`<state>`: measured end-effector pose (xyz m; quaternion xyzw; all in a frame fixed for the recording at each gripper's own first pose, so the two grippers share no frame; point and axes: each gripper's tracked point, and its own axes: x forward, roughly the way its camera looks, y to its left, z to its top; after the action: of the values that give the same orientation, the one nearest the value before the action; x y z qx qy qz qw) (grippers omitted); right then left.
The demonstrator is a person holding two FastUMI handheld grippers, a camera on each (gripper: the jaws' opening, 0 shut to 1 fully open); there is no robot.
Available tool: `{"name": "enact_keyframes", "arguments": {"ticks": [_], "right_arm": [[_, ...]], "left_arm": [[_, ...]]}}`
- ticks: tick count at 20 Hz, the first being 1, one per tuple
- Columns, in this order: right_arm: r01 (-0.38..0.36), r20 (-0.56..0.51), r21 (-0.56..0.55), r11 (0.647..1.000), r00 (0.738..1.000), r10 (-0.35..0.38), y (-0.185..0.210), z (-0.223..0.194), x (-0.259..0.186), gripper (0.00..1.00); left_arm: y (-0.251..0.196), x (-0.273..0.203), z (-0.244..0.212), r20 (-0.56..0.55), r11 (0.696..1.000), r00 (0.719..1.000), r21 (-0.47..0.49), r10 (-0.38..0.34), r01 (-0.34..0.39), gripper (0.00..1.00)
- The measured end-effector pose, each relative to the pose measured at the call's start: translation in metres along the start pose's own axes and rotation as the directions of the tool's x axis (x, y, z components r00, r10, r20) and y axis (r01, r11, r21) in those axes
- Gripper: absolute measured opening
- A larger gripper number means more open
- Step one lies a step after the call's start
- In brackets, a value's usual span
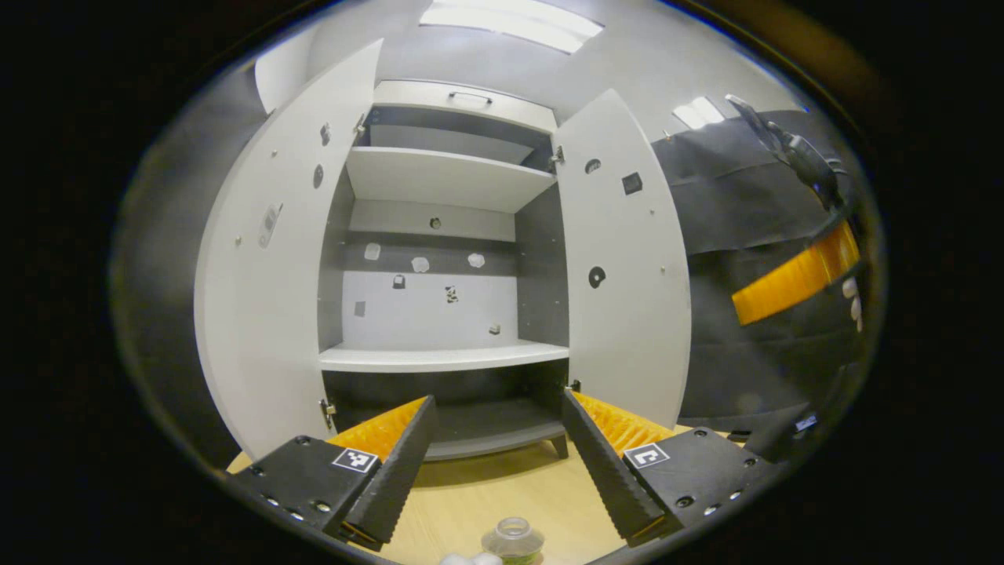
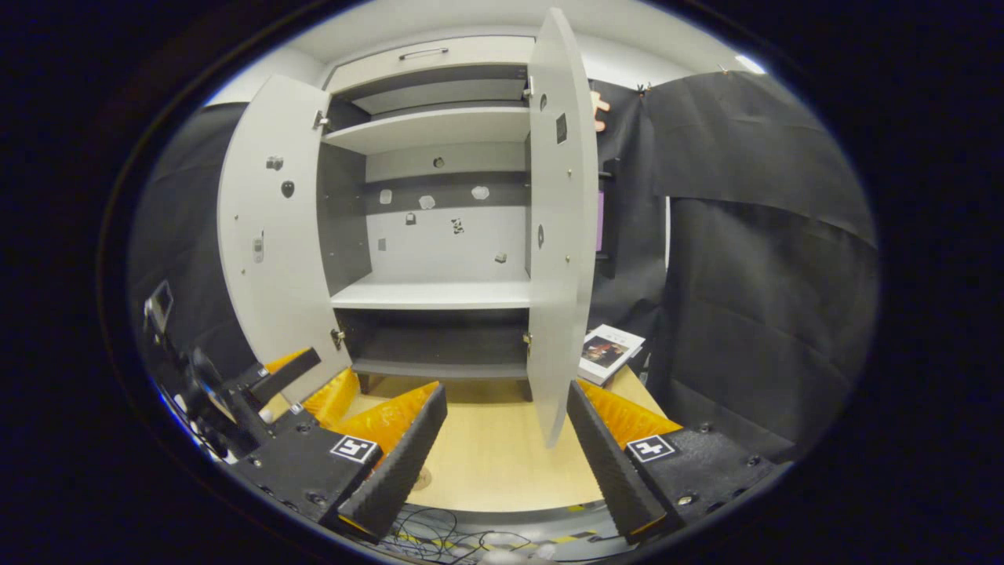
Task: Grasp the bottle in the cabinet with the left hand and place it on the coaster, then close the right door with the right hand and the left door with the left hand.
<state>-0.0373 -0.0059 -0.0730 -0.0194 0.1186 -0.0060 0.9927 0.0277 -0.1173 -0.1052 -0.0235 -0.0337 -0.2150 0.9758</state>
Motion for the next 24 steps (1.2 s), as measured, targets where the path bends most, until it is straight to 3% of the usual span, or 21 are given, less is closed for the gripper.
{"name": "enact_keyframes", "arguments": {"ticks": [8, 14, 17, 20, 24], "right_arm": [[0.006, 0.083, 0.037, 0.999, 0.996, -0.009, -0.014, 0.010, -0.002, 1.00], [-0.011, 0.117, 0.079, 0.997, 0.993, 0.001, -0.057, 0.019, 0.018, 1.00], [-0.032, 0.121, 0.086, 0.996, 0.992, 0.022, -0.088, 0.030, 0.035, 1.00], [-0.034, 0.145, 0.057, 0.998, 0.989, 0.025, -0.134, 0.057, 0.057, 1.00], [-0.043, 0.198, 0.029, 0.999, 0.980, 0.037, -0.181, 0.104, 0.086, 1.00]], "left_arm": [[0.045, -0.014, 0.063, -0.062, 0.986, 0.986, 0.062, 0.157, -0.153, 0.98], [0.070, -0.056, 0.071, -0.125, 0.950, 0.944, 0.111, 0.306, -0.293, 0.98], [0.064, -0.081, 0.064, -0.158, 0.923, 0.913, 0.141, 0.377, -0.357, 0.98], [0.040, -0.087, 0.066, -0.161, 0.926, 0.915, 0.137, 0.370, -0.351, 0.98], [0.019, -0.090, 0.073, -0.158, 0.904, 0.891, 0.085, 0.427, -0.418, 0.96]]}}
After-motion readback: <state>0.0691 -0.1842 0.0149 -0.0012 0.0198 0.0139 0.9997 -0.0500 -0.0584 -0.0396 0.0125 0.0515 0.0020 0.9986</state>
